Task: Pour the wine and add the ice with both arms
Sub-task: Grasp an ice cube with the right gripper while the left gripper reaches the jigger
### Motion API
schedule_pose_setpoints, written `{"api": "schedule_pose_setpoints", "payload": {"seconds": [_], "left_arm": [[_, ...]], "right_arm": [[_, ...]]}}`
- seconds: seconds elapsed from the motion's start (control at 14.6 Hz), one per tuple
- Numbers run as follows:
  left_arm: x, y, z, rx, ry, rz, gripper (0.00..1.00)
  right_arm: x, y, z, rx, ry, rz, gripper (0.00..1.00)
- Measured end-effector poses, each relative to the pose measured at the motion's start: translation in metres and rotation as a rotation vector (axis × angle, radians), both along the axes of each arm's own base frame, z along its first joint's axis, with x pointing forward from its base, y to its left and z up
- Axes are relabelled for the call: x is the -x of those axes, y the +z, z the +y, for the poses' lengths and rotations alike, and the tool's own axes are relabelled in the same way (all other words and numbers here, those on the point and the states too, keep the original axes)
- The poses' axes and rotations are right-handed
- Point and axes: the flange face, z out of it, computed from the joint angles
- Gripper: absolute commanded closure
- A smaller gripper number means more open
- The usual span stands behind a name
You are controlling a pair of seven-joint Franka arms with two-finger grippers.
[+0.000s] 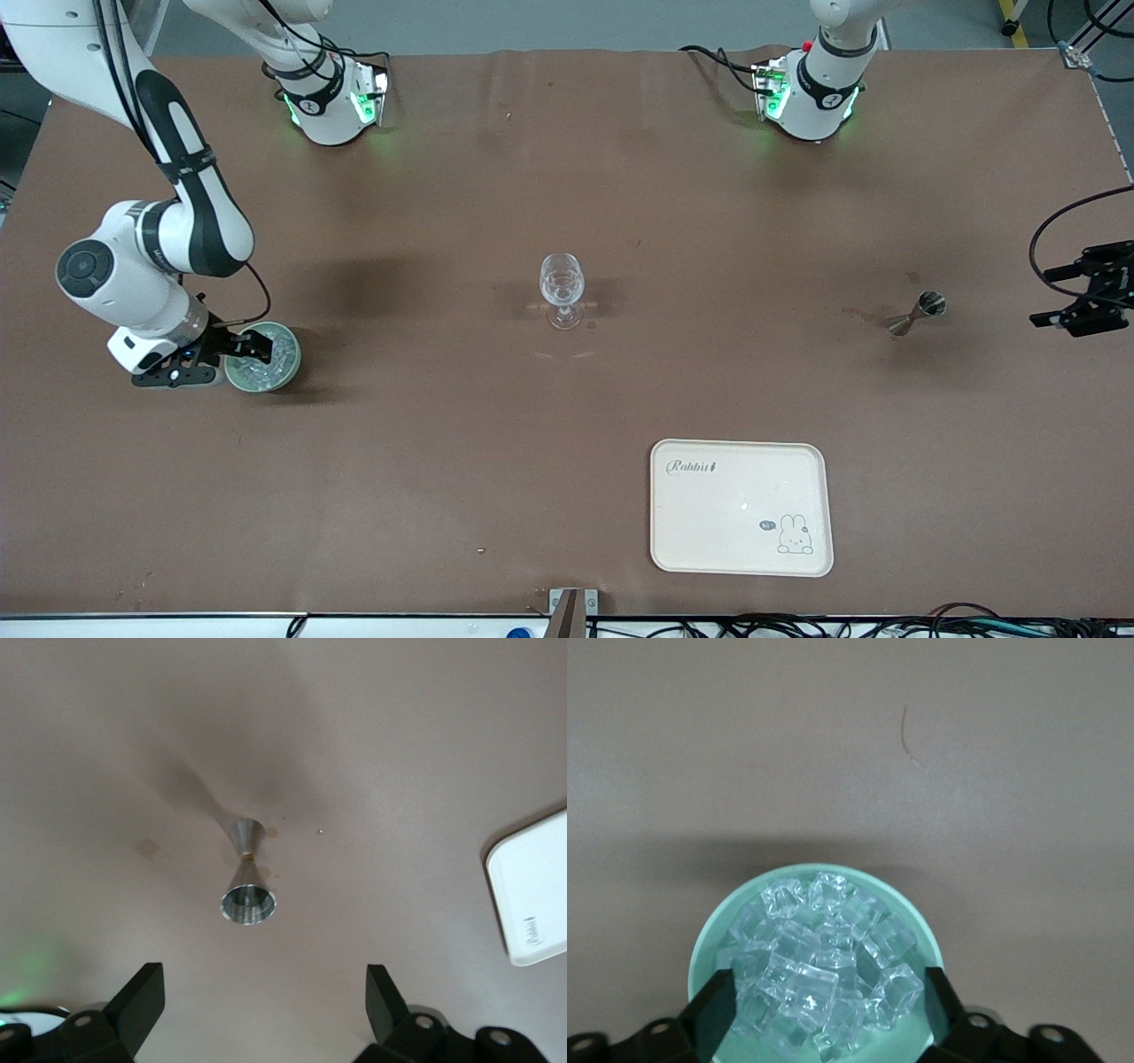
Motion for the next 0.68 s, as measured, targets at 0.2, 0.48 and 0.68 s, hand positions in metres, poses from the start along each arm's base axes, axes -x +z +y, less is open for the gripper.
{"api": "schedule_pose_setpoints", "payload": {"seconds": [0.2, 0.48, 0.68], "left_arm": [[0.009, -0.049, 0.031, 0.106, 0.135, 0.048, 0.00], [0.032, -0.123, 0.068, 0.226, 0.265, 0.129, 0.00], [0.034, -0.159, 0.060, 0.269, 0.291, 0.195, 0.00]], "right_arm": [[0.005, -0.006, 0.007, -0.001, 0.011, 0.012, 0.25], [0.010, -0.011, 0.010, -0.003, 0.016, 0.027, 0.31], [0.019, -0.021, 0.010, -0.005, 0.016, 0.051, 0.33]]}}
